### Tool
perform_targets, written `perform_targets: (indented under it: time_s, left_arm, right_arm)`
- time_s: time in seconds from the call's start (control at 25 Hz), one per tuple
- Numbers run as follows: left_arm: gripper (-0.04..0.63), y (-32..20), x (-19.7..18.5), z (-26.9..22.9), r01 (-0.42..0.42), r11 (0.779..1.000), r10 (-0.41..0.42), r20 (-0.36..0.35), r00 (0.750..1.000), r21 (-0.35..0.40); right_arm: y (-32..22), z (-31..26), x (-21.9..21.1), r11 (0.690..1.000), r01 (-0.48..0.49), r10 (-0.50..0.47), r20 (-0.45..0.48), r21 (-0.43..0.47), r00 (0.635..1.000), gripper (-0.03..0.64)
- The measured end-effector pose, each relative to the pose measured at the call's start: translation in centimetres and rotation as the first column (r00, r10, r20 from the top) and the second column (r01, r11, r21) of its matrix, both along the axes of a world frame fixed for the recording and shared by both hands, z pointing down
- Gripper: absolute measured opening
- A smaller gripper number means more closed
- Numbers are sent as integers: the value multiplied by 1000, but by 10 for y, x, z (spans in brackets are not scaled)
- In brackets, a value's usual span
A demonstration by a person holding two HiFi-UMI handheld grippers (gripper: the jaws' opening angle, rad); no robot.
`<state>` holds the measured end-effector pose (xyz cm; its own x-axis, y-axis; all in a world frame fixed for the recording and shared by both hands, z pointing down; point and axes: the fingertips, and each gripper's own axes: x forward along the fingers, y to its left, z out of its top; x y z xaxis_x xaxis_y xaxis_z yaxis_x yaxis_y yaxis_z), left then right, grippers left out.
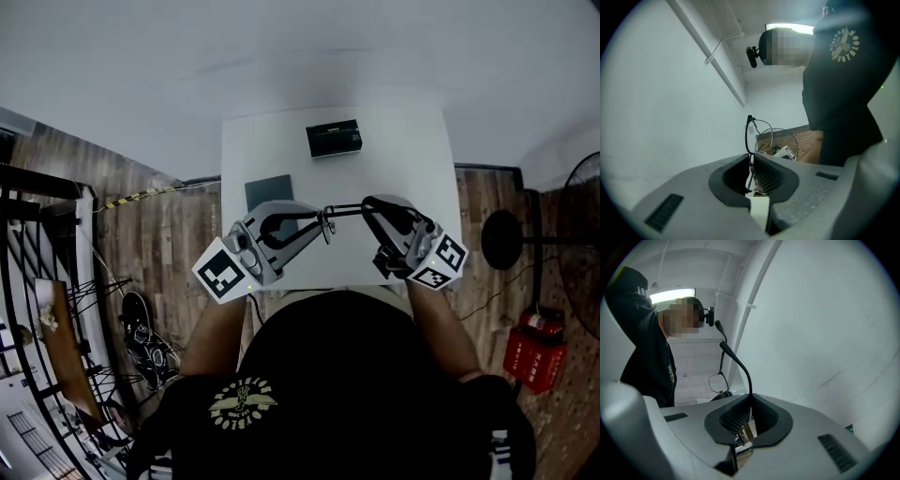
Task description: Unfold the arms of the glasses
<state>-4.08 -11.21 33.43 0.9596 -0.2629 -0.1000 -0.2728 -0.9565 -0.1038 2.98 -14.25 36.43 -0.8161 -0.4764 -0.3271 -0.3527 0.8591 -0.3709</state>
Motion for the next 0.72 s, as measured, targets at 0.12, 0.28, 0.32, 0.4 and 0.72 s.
perform_targets:
  time_s: [0.12,0.28,0.32,0.4,0.72]
  left_arm:
    - [36,5,5,1,-10,1000,9,17,1000,20]
    - [72,7,11,4,-12,999,10,41,999,46]
    - [72,8,13,5,-17,999,15,46,999,50]
    - [71,12,17,7,-31,998,28,50,998,58]
    - [20,14,22,12,-13,994,3,86,996,109]
  right_arm:
    - [2,-3,5,1000,-20,20,-2,-4,1000,17]
    - [2,-4,8,1000,-25,25,-2,-13,1000,15]
    - [2,-3,9,1000,-23,23,-1,-17,1000,15]
    - [3,-1,7,1000,-17,17,-9,-24,1000,15]
    - [6,7,1,999,7,-10,-50,-46,999,15]
